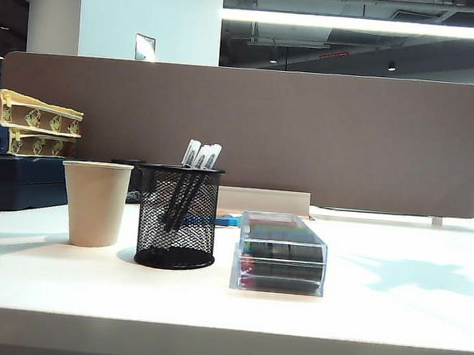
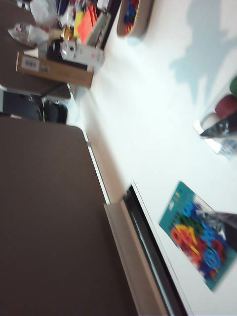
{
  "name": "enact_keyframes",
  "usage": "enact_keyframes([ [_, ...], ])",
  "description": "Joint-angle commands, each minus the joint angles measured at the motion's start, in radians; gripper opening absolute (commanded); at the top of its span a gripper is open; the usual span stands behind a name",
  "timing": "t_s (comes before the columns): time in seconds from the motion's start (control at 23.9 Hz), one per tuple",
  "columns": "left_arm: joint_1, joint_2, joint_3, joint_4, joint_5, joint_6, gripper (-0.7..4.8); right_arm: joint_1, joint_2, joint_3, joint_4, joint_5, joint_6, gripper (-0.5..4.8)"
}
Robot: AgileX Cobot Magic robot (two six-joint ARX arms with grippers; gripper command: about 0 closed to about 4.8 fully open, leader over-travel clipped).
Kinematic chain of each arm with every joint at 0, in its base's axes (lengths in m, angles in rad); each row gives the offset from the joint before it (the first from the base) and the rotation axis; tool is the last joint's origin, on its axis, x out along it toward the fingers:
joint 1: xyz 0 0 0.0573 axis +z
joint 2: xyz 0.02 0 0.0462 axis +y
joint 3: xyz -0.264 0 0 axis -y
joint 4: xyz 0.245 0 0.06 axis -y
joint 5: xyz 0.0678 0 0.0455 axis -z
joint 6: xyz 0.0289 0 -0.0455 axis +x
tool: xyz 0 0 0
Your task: Pick up one pen and put it in the pen container.
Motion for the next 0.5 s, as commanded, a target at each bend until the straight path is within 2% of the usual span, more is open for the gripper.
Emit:
enact_keyframes([
  [0.04,0.000,-0.035,0.002,-0.085,-0.093,0.062,1.84,-0.019,-0.023,0.005,-0.006,0.009,-0.003,1.17],
  [0.17,0.000,-0.085,0.002,-0.171,-0.125,0.129,1.83,-0.053,-0.058,0.005,-0.048,0.025,-0.003,1.17],
  [0.5,0.000,-0.170,-0.002,-0.240,-0.146,0.131,1.84,-0.085,-0.159,0.005,-0.106,0.035,-0.004,1.17],
])
